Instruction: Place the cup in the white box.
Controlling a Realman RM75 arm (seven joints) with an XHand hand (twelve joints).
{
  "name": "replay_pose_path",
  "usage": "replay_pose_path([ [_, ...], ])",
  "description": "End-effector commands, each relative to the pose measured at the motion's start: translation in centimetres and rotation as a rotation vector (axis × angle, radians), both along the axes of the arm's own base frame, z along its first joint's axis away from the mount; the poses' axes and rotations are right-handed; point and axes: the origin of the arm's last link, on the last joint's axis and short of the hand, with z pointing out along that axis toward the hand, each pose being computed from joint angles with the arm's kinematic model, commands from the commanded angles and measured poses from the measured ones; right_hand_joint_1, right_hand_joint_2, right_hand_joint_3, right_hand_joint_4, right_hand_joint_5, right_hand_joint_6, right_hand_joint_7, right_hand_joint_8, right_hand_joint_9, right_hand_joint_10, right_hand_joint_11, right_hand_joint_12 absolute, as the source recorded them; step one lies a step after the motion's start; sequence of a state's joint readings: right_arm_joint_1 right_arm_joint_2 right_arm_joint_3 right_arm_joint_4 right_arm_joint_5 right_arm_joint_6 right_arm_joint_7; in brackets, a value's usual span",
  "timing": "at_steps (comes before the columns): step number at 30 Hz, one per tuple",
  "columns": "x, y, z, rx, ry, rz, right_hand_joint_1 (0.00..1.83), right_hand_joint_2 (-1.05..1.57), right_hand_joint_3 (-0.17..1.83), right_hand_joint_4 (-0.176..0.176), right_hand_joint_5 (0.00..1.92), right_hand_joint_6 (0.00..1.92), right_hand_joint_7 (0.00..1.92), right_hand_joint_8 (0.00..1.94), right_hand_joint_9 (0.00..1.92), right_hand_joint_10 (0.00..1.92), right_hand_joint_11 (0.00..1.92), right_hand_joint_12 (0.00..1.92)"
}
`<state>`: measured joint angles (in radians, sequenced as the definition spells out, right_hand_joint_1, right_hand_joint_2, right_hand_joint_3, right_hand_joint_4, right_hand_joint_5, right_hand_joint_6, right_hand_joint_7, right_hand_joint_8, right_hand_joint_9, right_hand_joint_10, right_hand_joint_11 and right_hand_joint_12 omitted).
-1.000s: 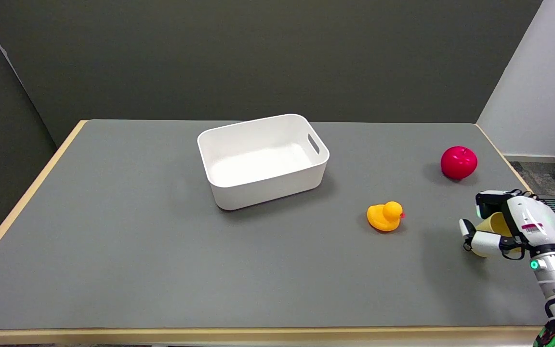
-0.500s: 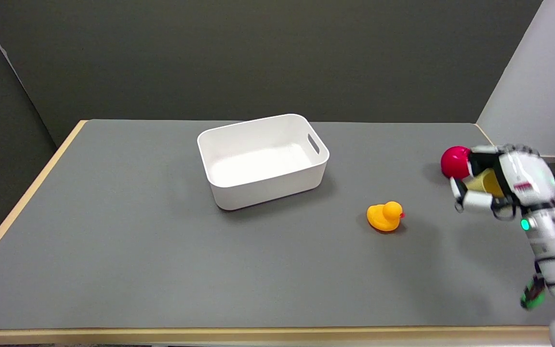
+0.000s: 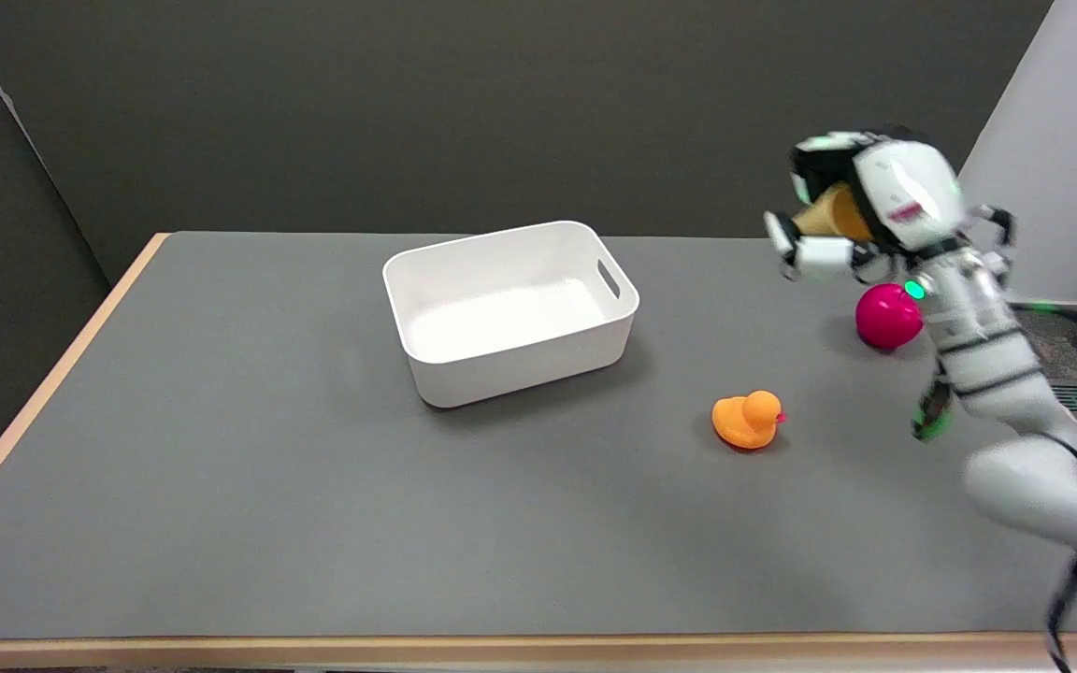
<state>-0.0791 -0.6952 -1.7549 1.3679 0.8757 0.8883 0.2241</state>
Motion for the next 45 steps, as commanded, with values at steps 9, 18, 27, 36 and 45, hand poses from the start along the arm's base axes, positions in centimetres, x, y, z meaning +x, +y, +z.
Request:
replay_pose_path([
  [9,-2.8,-14.8,-14.9,0.319,-0.101,-0.287,1.12,0.62,0.94,0.037,1.04,1.92,1.2,1.94,1.34,1.92,1.24,1.92],
  [18,-4.3,-16.5,-16.3,0.297,-0.146,-0.313,1.12,0.62,0.94,0.037,1.03,1.92,1.2,1.94,1.35,1.92,1.25,1.92],
  [27,-4.3,-17.2,-17.7,0.314,-0.148,-0.314,1.12,0.61,0.93,0.037,1.03,1.92,1.2,1.94,1.35,1.92,1.25,1.92],
  [36,-4.5,-17.1,-18.8,0.333,-0.156,-0.313,1.12,0.62,0.93,0.037,1.01,1.92,1.18,1.94,1.34,1.92,1.24,1.92],
  [45,-5.4,-16.2,-18.7,0.353,-0.293,-0.338,0.7,0.76,0.89,-0.061,0.59,1.26,0.74,0.97,0.66,1.35,0.27,1.92],
])
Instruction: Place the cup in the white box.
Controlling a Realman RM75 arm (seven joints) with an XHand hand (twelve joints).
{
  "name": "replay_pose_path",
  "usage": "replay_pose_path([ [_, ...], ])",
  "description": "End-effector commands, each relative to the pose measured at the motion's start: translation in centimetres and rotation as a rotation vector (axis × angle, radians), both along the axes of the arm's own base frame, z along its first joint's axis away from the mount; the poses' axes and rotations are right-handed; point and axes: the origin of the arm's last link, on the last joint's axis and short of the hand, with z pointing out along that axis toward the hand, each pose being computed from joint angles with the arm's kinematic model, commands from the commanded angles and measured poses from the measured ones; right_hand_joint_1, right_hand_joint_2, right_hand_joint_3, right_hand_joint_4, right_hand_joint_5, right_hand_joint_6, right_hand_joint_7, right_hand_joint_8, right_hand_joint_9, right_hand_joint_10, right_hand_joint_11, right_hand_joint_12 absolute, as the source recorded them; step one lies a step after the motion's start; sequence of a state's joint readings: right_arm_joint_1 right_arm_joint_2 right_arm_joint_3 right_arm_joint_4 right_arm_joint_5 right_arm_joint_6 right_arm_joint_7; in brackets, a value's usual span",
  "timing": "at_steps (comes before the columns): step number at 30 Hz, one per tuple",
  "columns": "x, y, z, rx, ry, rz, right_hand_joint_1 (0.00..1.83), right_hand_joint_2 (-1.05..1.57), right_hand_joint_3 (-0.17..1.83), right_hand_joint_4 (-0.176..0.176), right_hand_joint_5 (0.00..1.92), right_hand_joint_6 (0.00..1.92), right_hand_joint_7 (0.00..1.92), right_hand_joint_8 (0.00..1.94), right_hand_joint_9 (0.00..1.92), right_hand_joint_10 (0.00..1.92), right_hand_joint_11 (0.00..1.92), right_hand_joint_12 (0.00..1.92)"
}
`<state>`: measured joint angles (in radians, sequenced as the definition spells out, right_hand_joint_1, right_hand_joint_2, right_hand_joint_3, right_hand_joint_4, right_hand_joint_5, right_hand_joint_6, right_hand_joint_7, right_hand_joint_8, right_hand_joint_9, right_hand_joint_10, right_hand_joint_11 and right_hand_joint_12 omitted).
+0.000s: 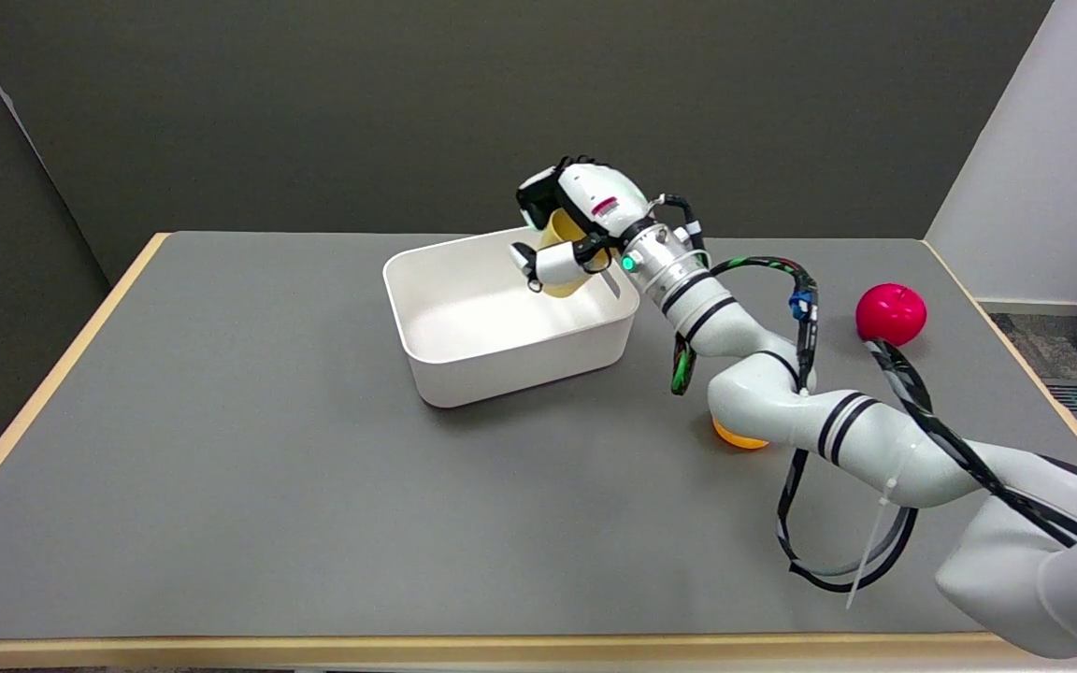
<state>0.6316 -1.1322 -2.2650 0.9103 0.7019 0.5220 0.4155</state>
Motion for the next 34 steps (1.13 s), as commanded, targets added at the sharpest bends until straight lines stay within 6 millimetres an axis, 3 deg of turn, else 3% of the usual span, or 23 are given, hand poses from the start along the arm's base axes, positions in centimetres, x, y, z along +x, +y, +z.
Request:
replay_pose_path([
  [1,-1.0,0.2,-1.7,0.027,-0.144,-0.06,0.59,0.72,0.92,-0.025,0.46,0.97,0.53,0.73,0.44,1.06,0.19,1.6],
  [2,-1.2,0.3,-1.6,0.025,-0.151,-0.064,0.5,0.68,0.96,0.006,0.36,0.72,0.35,0.52,0.25,0.82,0.12,1.33],
  [4,-1.2,0.5,-1.7,0.029,-0.153,-0.063,0.45,0.65,0.98,0.019,0.25,0.54,0.17,0.35,0.06,0.66,0.01,1.12],
  [9,-1.0,0.8,-1.8,0.035,-0.163,-0.058,0.46,0.66,0.84,0.026,0.21,0.42,0.07,0.24,0.0,0.49,0.0,0.94],
  [11,-0.9,1.1,-1.8,0.037,-0.175,-0.046,0.44,0.58,0.93,0.03,0.17,0.47,0.05,0.17,0.0,0.33,0.0,0.86],
  [15,-0.6,2.2,-1.7,0.04,-0.206,-0.007,0.44,0.58,0.93,0.032,0.15,0.47,0.03,0.14,0.0,0.28,0.0,0.79],
  [22,0.9,6.4,0.3,0.003,-0.312,0.147,0.44,0.59,0.93,0.032,0.16,0.46,0.05,0.21,0.0,0.3,0.0,0.81],
  [26,1.3,9.6,2.2,-0.026,-0.349,0.219,0.46,0.66,0.84,0.024,0.21,0.41,0.1,0.26,0.0,0.45,0.0,0.89],
  [28,1.4,11.3,2.7,-0.033,-0.382,0.238,0.45,0.62,0.92,0.018,0.19,0.46,0.13,0.32,0.01,0.58,0.0,0.98],
  [32,1.1,13.9,3.9,-0.055,-0.415,0.273,0.47,0.68,0.82,0.006,0.22,0.41,0.18,0.28,0.01,0.63,0.0,1.01],
  [34,0.5,14.8,4.3,-0.059,-0.425,0.282,0.44,0.63,0.96,0.002,0.19,0.47,0.16,0.36,0.02,0.65,0.0,1.03],
])
